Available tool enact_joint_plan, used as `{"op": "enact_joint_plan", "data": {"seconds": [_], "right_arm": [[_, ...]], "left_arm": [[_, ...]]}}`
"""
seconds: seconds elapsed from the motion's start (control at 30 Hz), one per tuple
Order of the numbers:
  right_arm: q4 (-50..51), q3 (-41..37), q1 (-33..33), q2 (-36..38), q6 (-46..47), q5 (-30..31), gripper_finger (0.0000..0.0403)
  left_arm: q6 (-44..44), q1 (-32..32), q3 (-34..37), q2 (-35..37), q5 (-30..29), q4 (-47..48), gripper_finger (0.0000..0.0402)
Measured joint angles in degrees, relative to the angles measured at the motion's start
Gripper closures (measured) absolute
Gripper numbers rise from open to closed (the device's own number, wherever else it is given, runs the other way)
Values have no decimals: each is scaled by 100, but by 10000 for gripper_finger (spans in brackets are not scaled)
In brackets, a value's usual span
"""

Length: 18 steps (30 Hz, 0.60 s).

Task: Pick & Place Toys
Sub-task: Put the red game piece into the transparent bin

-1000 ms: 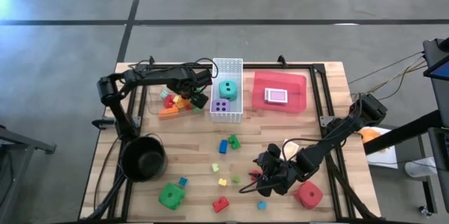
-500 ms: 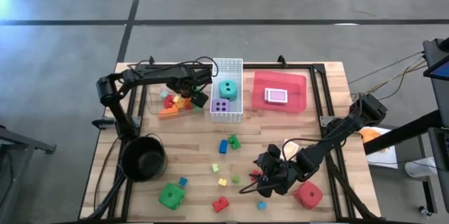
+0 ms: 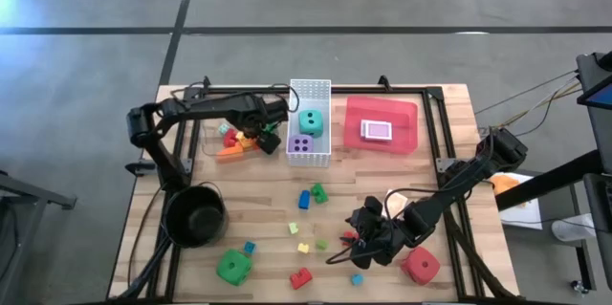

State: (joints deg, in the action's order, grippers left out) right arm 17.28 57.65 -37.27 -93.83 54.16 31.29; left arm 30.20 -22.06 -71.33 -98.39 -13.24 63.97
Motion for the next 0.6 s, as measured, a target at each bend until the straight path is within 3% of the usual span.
{"op": "enact_joint_plan", "data": {"seconds": [0.2, 0.43, 0.6], "right_arm": [[0, 0, 1, 3, -50, -25, 148], [66, -2, -17, 7, -495, -775, 148], [192, -2, -38, 7, -534, -876, 148]], "left_arm": [[-39, 662, 0, 4, -38, 186, 160], [-32, 1687, 0, 128, -2, 162, 160], [112, 2423, 0, 549, -155, 0, 160]]}}
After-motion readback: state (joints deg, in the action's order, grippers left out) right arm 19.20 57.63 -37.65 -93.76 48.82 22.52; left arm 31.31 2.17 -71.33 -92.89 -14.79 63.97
